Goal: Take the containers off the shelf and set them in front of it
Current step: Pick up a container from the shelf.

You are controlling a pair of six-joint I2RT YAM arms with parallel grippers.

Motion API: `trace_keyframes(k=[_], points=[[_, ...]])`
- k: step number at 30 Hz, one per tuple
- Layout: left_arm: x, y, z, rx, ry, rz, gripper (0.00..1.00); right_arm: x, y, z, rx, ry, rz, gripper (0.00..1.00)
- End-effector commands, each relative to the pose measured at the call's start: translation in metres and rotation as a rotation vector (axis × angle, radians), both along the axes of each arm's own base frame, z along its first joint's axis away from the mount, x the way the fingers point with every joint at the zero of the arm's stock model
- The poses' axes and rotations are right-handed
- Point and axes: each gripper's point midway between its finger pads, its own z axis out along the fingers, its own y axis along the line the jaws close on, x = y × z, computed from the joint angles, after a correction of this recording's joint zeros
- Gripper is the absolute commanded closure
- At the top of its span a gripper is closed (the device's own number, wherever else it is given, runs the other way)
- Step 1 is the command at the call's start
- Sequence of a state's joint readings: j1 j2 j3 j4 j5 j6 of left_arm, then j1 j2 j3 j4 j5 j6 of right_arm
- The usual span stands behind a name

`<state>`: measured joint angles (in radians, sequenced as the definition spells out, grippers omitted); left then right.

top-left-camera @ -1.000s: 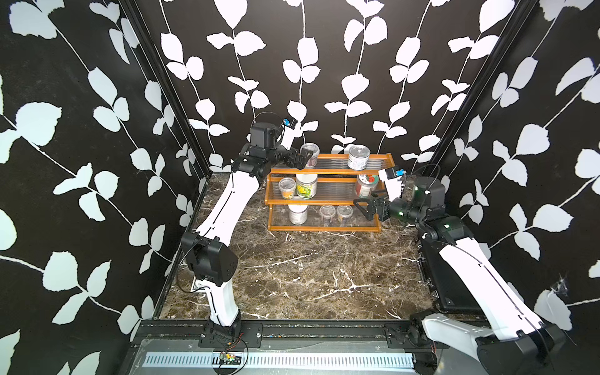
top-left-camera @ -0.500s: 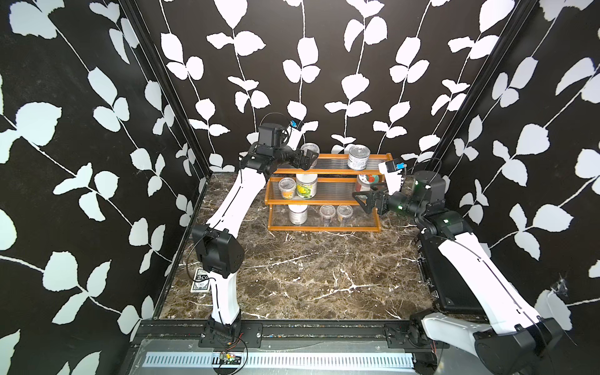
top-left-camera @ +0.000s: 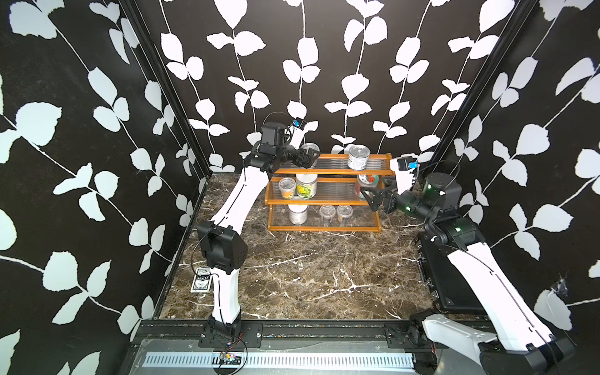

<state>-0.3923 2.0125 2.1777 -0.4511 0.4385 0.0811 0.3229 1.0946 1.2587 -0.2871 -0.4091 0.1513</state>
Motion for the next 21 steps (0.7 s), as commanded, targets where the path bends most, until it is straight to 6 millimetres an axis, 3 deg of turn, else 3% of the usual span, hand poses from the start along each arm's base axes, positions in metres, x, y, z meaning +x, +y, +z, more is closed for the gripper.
trace_keyframes(k=[1, 8, 15, 21], points=[[-0.006, -0.006, 0.017, -0.027, -0.029, -0.032, 0.13, -0.002, -0.002, 0.027, 0.010, -0.095, -0.014, 0.01], [-0.006, -0.006, 0.015, -0.018, -0.025, -0.030, 0.28, -0.004, -0.004, 0.025, 0.004, -0.096, -0.021, 0.01], [-0.010, -0.004, 0.026, -0.027, -0.051, -0.031, 0.43, -0.003, -0.003, 0.019, -0.002, -0.083, -0.018, 0.01], [-0.023, 0.001, 0.043, -0.034, -0.077, -0.025, 0.45, -0.002, -0.004, 0.016, -0.006, -0.079, -0.023, 0.01]])
